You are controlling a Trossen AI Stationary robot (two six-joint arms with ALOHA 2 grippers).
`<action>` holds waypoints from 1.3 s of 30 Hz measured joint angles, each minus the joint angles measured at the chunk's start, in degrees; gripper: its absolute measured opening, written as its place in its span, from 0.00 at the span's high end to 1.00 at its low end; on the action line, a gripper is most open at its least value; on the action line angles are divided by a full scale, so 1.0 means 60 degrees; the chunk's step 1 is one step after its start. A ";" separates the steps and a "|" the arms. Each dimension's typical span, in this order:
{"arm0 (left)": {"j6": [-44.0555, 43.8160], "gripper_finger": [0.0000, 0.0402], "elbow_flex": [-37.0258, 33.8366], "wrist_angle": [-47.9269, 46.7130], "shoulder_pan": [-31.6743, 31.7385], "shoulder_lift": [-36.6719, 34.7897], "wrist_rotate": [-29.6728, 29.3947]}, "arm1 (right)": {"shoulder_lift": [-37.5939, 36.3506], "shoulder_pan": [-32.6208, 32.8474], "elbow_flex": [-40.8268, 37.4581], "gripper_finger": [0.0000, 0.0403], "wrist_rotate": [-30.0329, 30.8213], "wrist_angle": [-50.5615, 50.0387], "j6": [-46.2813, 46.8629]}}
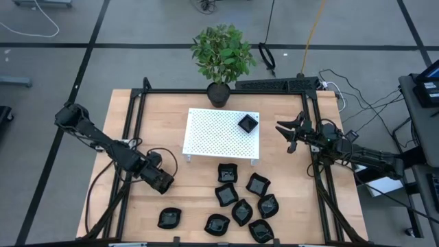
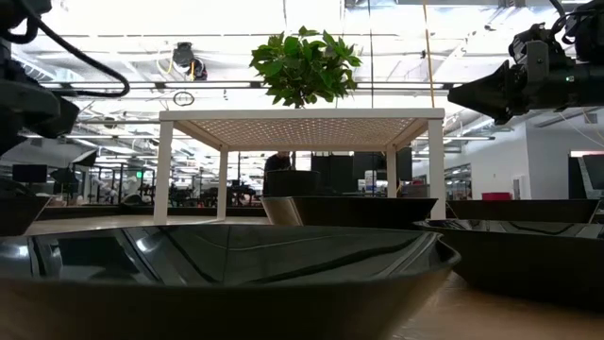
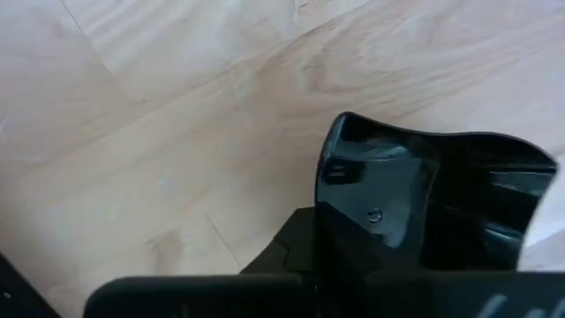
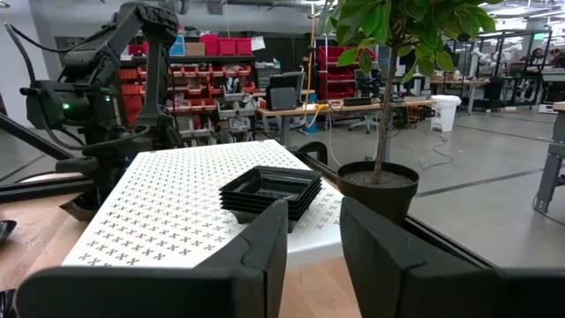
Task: Pick & Place Mini shaped plates
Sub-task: Put the black distorted square plate on the shelf
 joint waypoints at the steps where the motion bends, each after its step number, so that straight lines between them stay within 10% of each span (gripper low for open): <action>1: 0.0003 0.99 0.0020 -0.0010 0.0000 -0.0093 -0.0029 | 0.0000 0.0002 0.0000 0.76 0.0000 0.0000 0.0000; 8: 0.0821 0.99 0.0994 -0.0019 -0.0008 -0.0921 -0.0632 | 0.0000 0.0000 0.0000 0.76 0.0000 0.0002 0.0000; 20: 0.4884 0.99 0.4331 0.0046 0.0668 -0.1547 -0.4613 | 0.0000 0.0002 0.0000 0.77 0.0000 0.0003 0.0000; 39: 1.0504 0.99 0.7155 -0.0946 0.9131 0.0812 -0.1006 | 0.0000 0.0001 0.0000 0.76 0.0000 0.0004 0.0001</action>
